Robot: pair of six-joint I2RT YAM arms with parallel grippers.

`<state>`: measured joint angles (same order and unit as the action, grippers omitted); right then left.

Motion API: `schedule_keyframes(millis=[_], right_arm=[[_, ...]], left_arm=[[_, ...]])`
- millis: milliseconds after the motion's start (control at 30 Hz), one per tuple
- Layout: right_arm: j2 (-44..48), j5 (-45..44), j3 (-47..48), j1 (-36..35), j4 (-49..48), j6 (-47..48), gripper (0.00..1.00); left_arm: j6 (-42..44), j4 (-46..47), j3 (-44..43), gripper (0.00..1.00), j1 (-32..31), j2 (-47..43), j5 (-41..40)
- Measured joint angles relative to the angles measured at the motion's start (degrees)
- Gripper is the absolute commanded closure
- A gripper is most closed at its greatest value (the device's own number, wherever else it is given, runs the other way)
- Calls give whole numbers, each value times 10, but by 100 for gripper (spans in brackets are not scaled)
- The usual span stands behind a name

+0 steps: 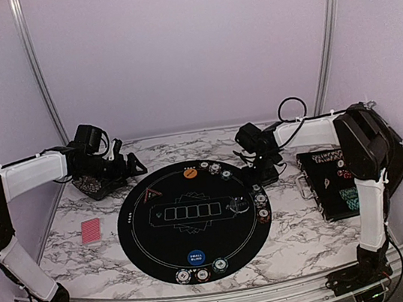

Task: Distribute texas hold em gaming equipment
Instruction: Place the poker chips pile in the dealer area.

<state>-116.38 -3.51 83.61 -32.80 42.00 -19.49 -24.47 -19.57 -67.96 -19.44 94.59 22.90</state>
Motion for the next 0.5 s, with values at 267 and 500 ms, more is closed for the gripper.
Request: schedule_keyframes(millis=[267,500], right_arm=[[0,-1,7,0,0,0,26],[0,-4,15,0,1,0,25]], left_arm=[[0,0,0,1,0,0,0],[0,0,0,1,0,0,0]])
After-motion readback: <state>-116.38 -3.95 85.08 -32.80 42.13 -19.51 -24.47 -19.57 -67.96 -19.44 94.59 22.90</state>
